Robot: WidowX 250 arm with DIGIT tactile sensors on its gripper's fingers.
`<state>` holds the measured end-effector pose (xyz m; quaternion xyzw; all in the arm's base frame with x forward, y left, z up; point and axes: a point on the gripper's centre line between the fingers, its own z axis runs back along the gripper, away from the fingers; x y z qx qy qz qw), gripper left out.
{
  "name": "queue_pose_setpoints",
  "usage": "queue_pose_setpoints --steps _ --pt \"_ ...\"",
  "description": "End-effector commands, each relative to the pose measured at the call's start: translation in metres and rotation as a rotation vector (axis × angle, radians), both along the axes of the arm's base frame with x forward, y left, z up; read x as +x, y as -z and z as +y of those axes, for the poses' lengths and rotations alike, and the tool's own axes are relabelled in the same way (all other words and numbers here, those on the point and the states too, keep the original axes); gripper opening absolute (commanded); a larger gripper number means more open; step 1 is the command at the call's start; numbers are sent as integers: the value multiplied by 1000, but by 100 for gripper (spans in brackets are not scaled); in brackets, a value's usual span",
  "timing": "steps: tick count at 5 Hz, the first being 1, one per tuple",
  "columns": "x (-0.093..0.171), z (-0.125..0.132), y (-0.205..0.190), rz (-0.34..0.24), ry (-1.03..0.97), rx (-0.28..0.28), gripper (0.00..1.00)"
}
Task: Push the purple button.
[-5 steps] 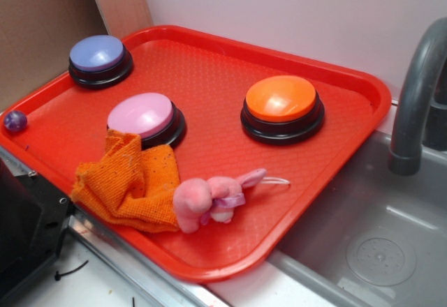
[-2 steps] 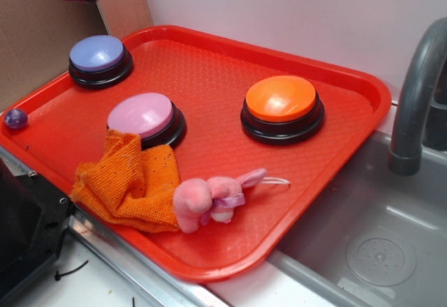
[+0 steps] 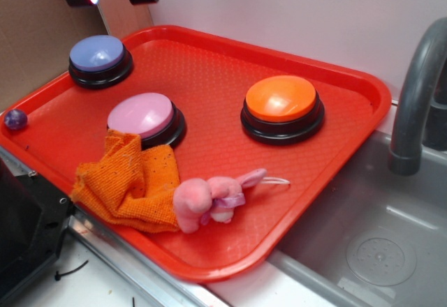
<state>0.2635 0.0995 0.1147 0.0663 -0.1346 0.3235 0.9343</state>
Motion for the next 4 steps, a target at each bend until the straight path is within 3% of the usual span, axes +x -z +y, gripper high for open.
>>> queue_pose_setpoints --steps 1,3,4 --pt "-8 57 15 2 -110 22 100" --pt "-27 77 32 49 -128 -16 100" --pt "-25 74 38 73 -108 -24 100"
